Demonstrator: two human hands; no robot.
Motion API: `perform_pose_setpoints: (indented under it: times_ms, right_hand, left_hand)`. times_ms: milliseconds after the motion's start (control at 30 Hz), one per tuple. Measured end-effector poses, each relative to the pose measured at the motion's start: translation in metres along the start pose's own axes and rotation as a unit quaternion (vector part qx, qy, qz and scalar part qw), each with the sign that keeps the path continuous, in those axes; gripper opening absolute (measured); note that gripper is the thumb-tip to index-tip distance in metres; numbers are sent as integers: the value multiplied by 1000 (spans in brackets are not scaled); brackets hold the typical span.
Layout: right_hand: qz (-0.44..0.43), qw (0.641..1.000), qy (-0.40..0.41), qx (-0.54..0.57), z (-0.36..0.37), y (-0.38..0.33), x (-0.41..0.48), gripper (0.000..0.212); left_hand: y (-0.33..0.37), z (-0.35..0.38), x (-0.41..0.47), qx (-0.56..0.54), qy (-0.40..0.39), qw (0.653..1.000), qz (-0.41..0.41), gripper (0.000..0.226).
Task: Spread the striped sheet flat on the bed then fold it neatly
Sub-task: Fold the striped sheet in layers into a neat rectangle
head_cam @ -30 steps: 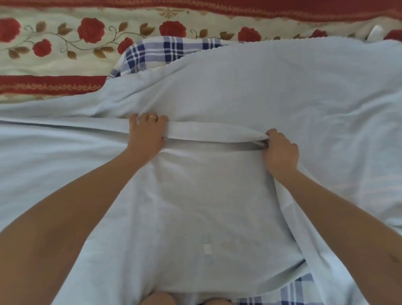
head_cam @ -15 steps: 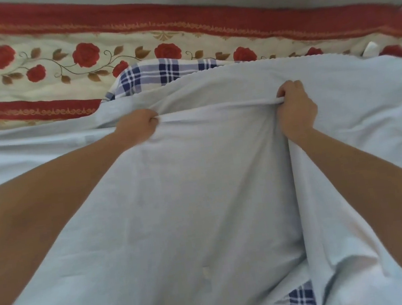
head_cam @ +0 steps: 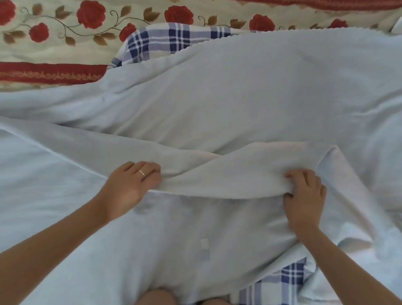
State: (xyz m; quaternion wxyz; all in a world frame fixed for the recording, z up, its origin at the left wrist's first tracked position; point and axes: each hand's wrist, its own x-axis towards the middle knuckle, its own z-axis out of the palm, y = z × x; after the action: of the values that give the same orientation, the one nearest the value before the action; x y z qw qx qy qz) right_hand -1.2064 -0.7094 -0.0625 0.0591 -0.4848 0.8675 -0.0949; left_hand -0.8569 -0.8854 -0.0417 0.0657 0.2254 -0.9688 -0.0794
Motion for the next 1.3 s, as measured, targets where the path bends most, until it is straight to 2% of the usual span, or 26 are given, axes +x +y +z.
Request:
perform_pose_setpoints:
  times_ms: [33, 100, 133, 167, 200, 233, 300, 367, 400, 467, 500, 667, 733, 867, 1000, 1100, 1300]
  right_hand:
    - [33, 999, -8, 17, -2, -1, 7, 44]
    - [139, 983, -5, 117, -6, 2, 26, 39]
    - [216, 958, 22, 189, -10, 2, 36, 33]
    - [297, 916, 61, 262, -16, -1, 46, 27]
    - [358, 871, 88, 324, -24, -7, 61, 24]
    - [395, 843, 90, 355, -27, -10, 73, 25]
    - [397, 831, 83, 381, -37, -21, 108, 32]
    - [366, 836, 135, 385, -45, -27, 153, 23]
    - [349, 861, 155, 337, -48, -30, 175, 20]
    - [277, 918, 139, 247, -54, -30, 211, 22]
    - [248, 932, 122, 233, -59, -33, 229, 27]
    - [188, 974, 92, 87, -60, -41, 308, 31]
    - [174, 981, 67, 53, -45, -43, 328, 29]
    - [182, 983, 5, 27, 6, -30, 356, 29]
    - [179, 984, 16, 3, 53, -12, 367, 33]
    - [208, 978, 9, 4, 47, -18, 380, 43]
    - [185, 981, 56, 29, 29, -20, 394, 35]
  left_hand:
    - [-3, -1, 1, 3, 1, 999, -45, 37]
    - [-11, -1, 7, 22, -7, 987, -157, 38]
    - [-16, -2, 11, 29, -18, 975, -221, 35]
    - [-19, -4, 16, 29, -23, 957, -289, 31]
    - [-24, -9, 23, 15, -21, 935, -353, 28]
    - [-28, -12, 33, -10, -10, 912, -410, 27]
    - [-41, -20, 64, -53, 35, 864, -500, 32]
    - [-62, -26, 101, -62, 48, 832, -549, 37]
    - [-71, -25, 116, -62, 37, 824, -562, 39]
    - [-83, -17, 135, -61, 11, 818, -572, 42]
    - [-89, -13, 142, -59, 10, 815, -577, 42]
    - [-126, -2, 164, -61, 38, 771, -633, 41]
    - [-135, 9, 169, -51, 56, 764, -641, 39]
    - [-124, 55, 172, 10, 109, 781, -615, 31]
    - [-134, 86, 173, 72, 133, 778, -610, 36]
    - [-141, 89, 176, 91, 130, 778, -607, 36]
    - [-141, 85, 178, 88, 106, 775, -617, 37]
